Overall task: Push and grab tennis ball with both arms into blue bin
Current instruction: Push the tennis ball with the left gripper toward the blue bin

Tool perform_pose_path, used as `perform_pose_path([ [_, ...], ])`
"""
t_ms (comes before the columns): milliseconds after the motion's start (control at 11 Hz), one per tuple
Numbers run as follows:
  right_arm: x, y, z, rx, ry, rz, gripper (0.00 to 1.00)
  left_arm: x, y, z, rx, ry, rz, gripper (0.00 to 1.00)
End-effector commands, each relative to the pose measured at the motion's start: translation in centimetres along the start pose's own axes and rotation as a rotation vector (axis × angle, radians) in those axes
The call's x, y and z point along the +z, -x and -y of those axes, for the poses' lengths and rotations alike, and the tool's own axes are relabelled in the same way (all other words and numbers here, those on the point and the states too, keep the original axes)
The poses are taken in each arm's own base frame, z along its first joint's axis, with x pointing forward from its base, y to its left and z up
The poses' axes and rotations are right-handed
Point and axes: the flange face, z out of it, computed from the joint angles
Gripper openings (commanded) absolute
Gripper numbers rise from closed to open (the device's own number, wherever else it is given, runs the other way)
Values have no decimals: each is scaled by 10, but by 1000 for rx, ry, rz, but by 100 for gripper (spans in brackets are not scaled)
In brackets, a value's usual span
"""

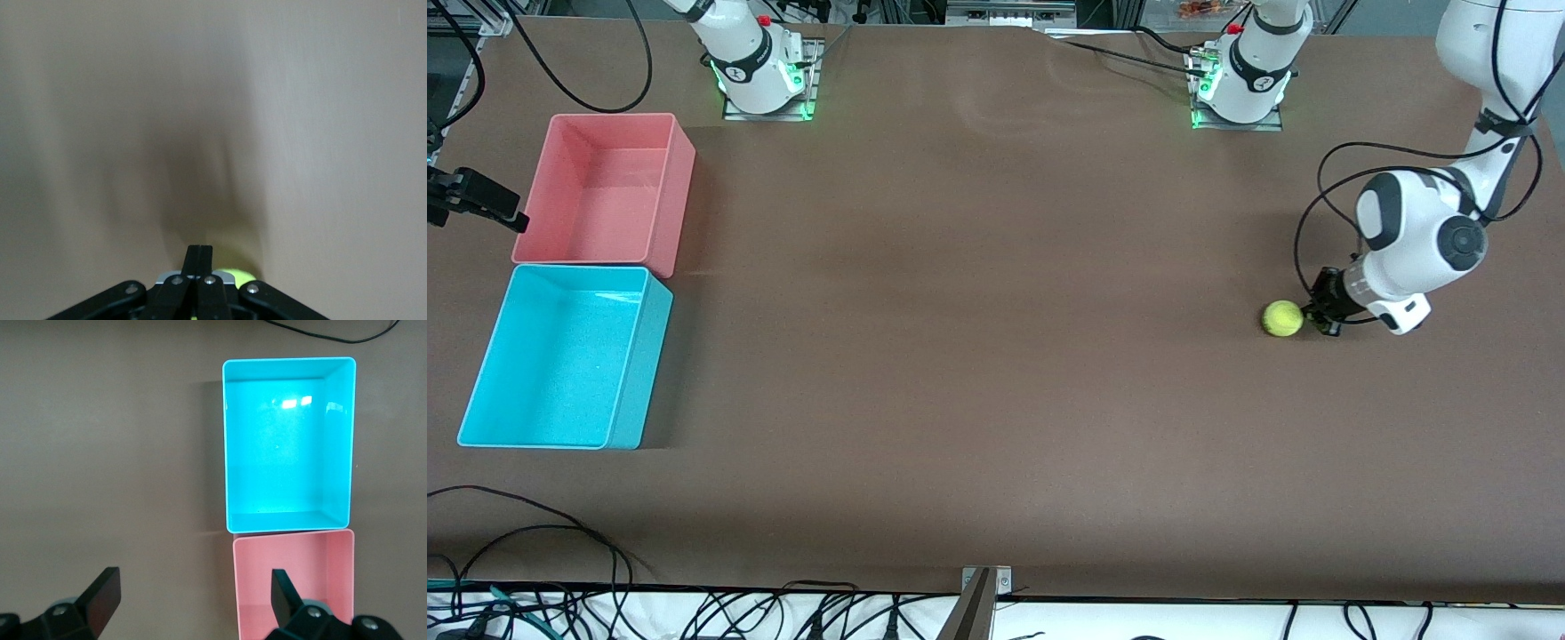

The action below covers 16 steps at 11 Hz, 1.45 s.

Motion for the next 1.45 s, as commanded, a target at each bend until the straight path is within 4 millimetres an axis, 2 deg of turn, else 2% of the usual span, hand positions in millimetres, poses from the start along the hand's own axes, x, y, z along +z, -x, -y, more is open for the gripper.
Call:
perform_pose_path([
  [0, -7, 3, 0, 3, -13, 2, 100, -4, 162, -12, -15, 18, 43, 0],
  [91, -7, 3, 0, 3, -13, 2, 100, -7, 236, -1, 58, 17, 41, 0],
  [182, -7, 3, 0, 3, -13, 2, 100, -13, 282, 8, 112, 27, 37, 0],
  [273, -7, 3, 0, 5, -13, 2, 100, -24, 307, 9, 99, 47, 34, 0],
  [364, -7, 3, 0, 5, -13, 2, 100, -43, 316, 13, 146, 42, 5, 0],
  [636, -6, 2, 0, 8, -13, 4, 100, -92, 302, 9, 247, -14, -68, 0],
  [818, -5, 2, 1, 2, -15, 5, 100, -118, 245, -15, 303, -13, -70, 0],
  [909, -4, 1, 5, -2, -15, 8, 100, -135, 209, -30, 350, 14, -66, 0],
  [1000, -3, 0, 9, -5, -15, 9, 100, -152, 177, -42, 404, 34, -66, 9],
  [1091, 6, -6, 13, -9, -18, 17, 100, -167, 157, -49, 463, 41, -69, 24],
  [1182, 13, -10, 28, -35, -18, 27, 100, -182, 145, -56, 492, 51, -71, 39],
  [1273, 23, -15, 38, -54, -13, 41, 100, -194, 131, -62, 502, 63, -71, 74],
  [1364, 30, -20, 49, -73, -15, 37, 100, -201, 125, -65, 521, 75, -77, 100],
])
